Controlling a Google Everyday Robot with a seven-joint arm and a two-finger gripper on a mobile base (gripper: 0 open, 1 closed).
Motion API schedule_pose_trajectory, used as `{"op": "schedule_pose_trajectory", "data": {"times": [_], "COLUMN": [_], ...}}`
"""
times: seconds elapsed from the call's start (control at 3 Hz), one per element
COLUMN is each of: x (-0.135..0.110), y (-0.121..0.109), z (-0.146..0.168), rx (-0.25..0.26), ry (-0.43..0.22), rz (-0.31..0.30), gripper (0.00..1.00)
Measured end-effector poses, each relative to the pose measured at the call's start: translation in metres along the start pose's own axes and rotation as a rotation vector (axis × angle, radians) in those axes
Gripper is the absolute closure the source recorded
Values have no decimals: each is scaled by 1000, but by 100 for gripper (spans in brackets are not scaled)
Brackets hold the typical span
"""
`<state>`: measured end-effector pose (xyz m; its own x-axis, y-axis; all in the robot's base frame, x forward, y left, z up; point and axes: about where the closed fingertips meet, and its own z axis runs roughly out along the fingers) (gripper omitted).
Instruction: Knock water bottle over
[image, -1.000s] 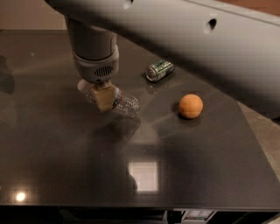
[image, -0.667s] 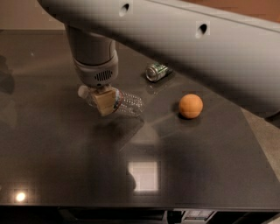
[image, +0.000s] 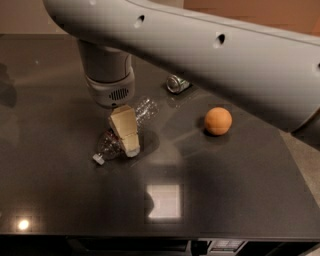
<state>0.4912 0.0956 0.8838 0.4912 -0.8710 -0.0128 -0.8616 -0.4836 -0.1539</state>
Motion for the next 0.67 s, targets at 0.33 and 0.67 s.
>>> {"op": "schedule_pose_trajectory", "data": {"times": [0.33,0.67], "x": [0,0], "y": [5,5], "z": [8,8], "rx": [-32,-32], "ry": [-19,-19], "rz": [0,0], "gripper": [0,0]}}
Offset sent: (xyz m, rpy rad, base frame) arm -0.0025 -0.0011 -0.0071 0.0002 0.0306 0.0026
